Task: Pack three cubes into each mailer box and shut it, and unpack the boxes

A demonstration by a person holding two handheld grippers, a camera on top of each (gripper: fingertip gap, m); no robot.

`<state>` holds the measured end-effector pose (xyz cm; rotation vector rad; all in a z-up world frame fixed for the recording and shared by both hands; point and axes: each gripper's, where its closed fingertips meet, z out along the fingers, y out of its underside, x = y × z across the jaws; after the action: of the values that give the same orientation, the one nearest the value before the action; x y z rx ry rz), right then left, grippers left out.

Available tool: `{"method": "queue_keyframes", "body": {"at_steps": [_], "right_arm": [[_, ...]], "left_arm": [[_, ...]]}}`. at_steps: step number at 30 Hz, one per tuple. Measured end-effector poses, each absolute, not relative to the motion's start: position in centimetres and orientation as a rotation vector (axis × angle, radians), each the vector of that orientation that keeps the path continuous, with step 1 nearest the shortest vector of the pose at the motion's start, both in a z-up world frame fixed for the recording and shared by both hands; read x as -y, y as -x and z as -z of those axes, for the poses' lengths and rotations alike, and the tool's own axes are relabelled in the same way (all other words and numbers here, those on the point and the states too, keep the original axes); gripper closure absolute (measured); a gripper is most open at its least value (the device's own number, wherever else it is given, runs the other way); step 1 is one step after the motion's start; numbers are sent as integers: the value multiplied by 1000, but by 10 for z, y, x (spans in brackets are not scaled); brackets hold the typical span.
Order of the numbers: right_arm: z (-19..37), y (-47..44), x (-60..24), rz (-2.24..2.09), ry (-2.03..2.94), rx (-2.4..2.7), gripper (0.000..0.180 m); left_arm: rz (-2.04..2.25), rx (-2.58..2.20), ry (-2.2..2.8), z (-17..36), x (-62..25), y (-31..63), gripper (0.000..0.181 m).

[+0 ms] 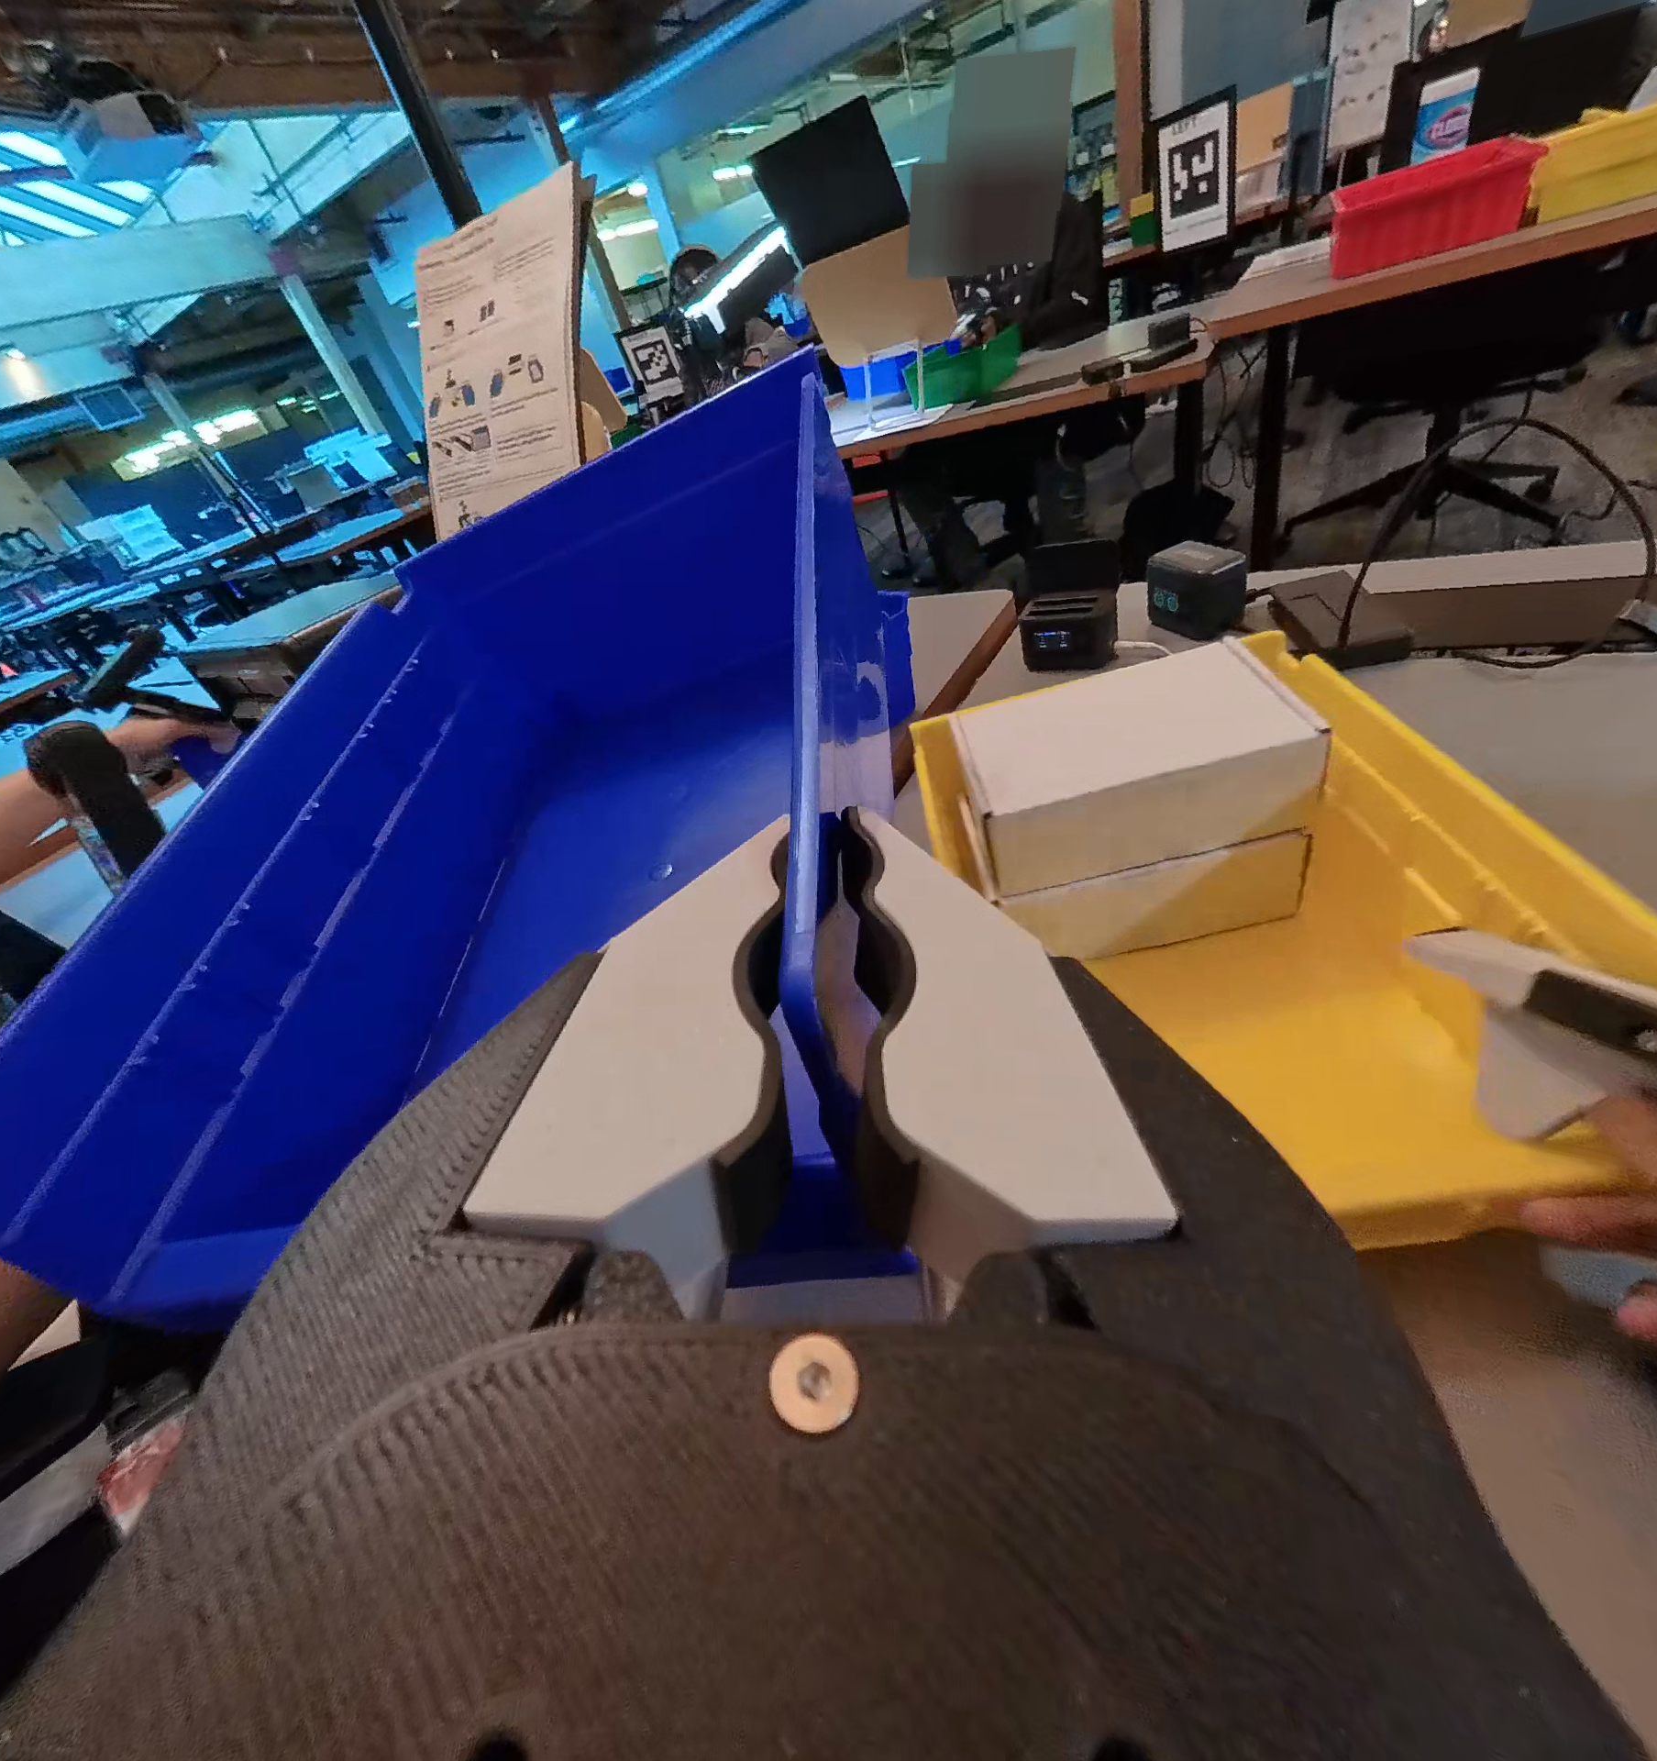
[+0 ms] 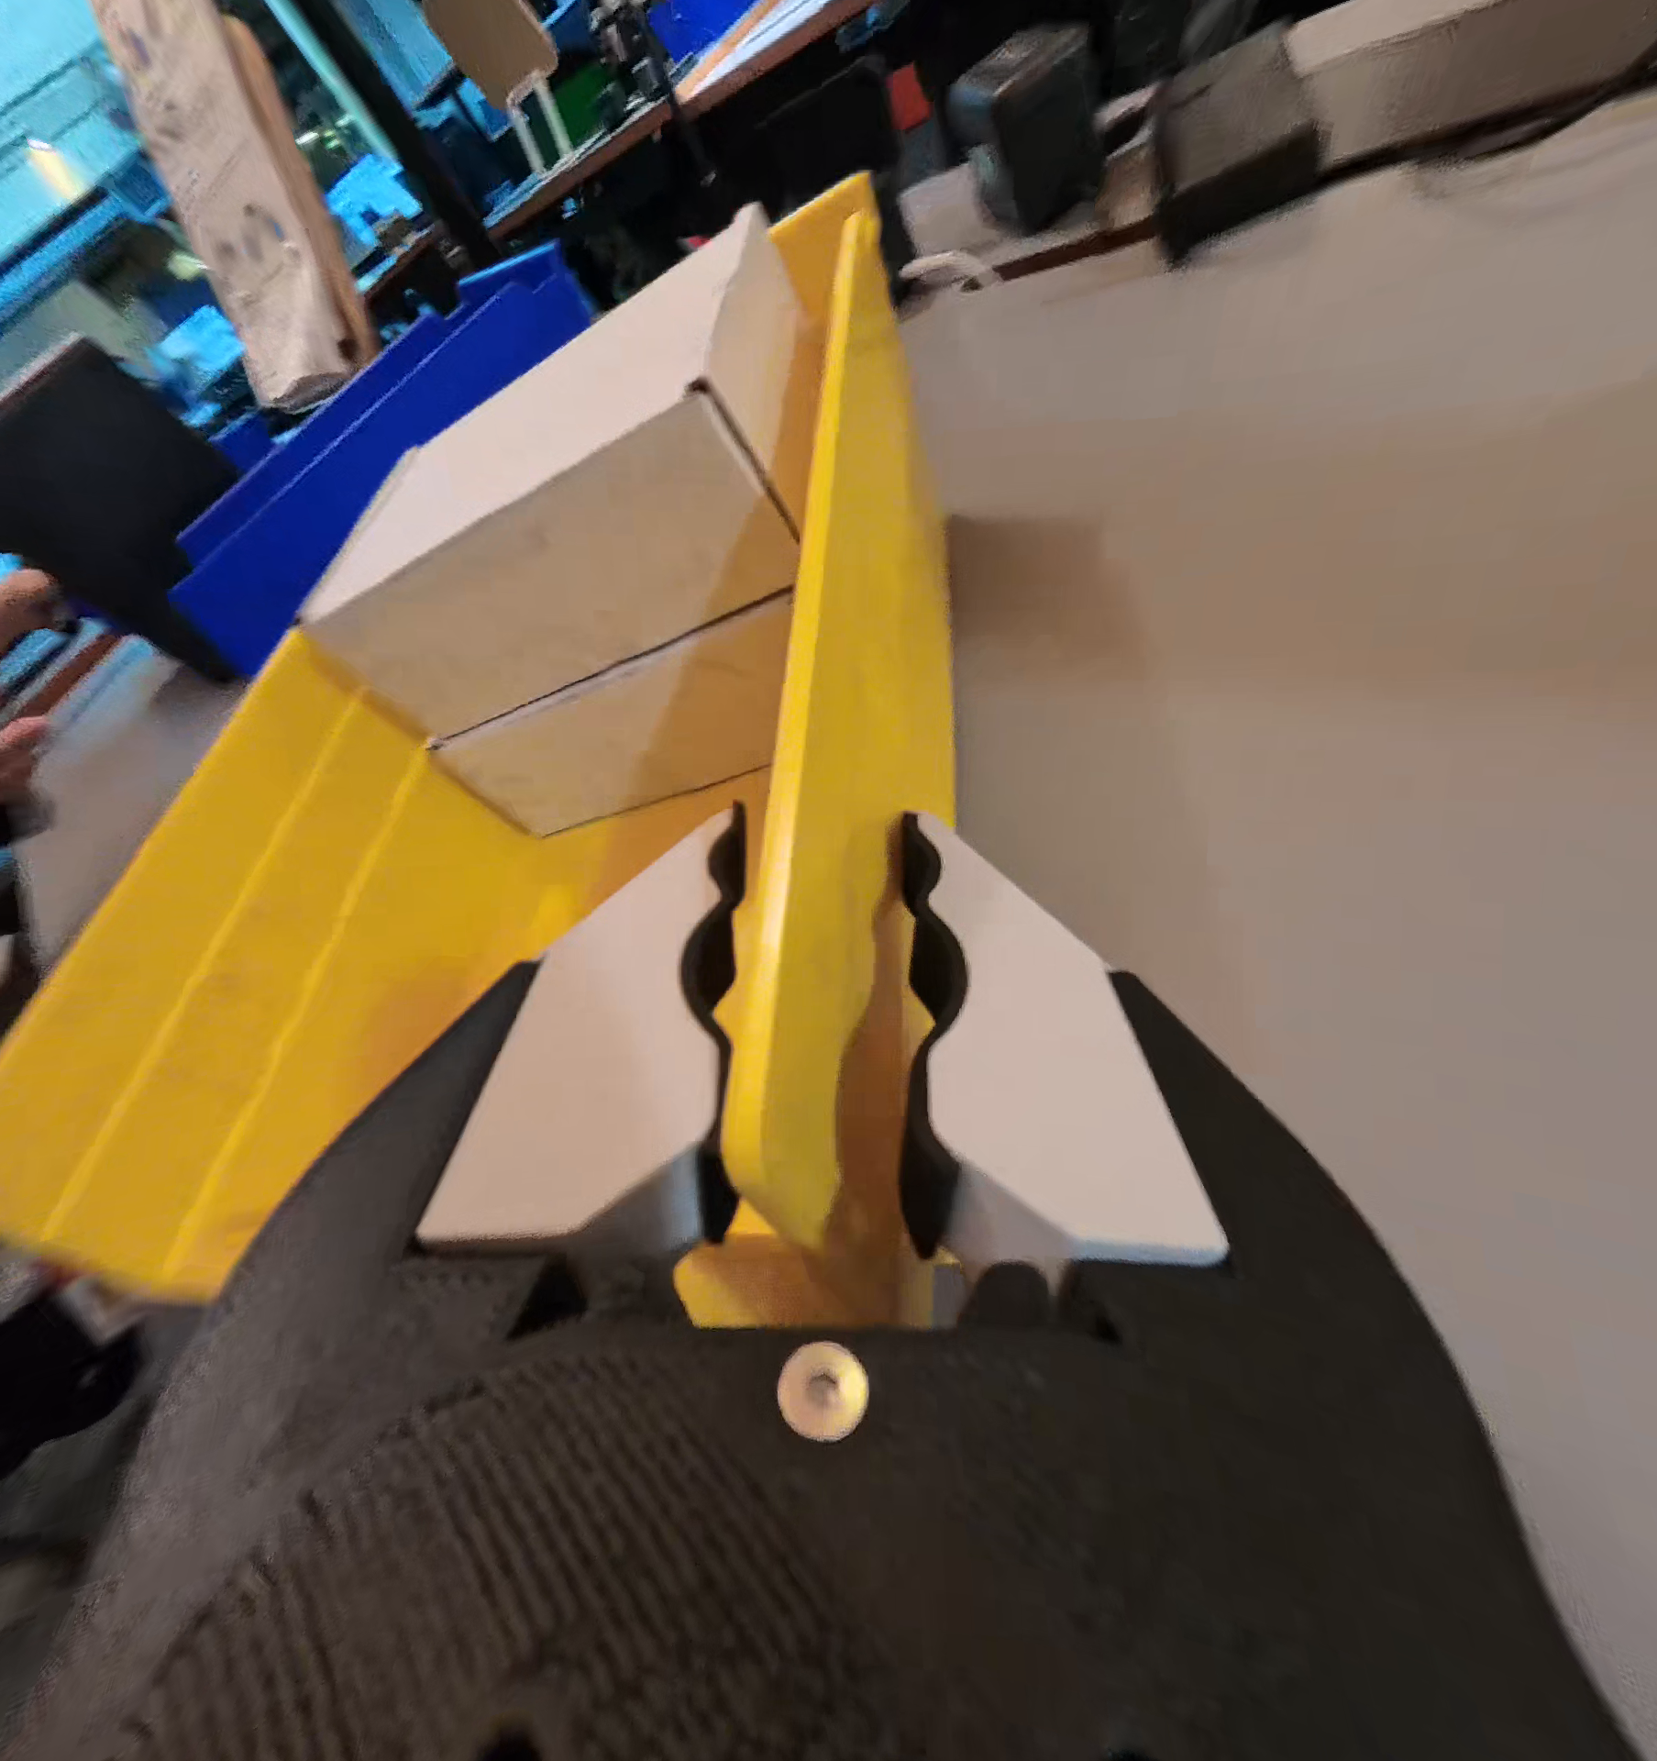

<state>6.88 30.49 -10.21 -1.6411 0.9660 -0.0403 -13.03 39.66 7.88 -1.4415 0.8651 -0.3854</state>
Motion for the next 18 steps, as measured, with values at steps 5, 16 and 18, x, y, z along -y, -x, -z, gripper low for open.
{"method": "queue_keyframes", "body": {"at_steps": [5,16,18], "right_arm": [[89,10,-345,-149,1681,-737,97],[88,55,-352,-208,1764,-542,92],[82,56,-345,-233,1747,-531,98]], "left_arm": [[384,-863,1440,-78,-397,129,181],[425,-890,1401,-88,-381,120,181],[430,-897,1392,-90,-378,118,181]]}}
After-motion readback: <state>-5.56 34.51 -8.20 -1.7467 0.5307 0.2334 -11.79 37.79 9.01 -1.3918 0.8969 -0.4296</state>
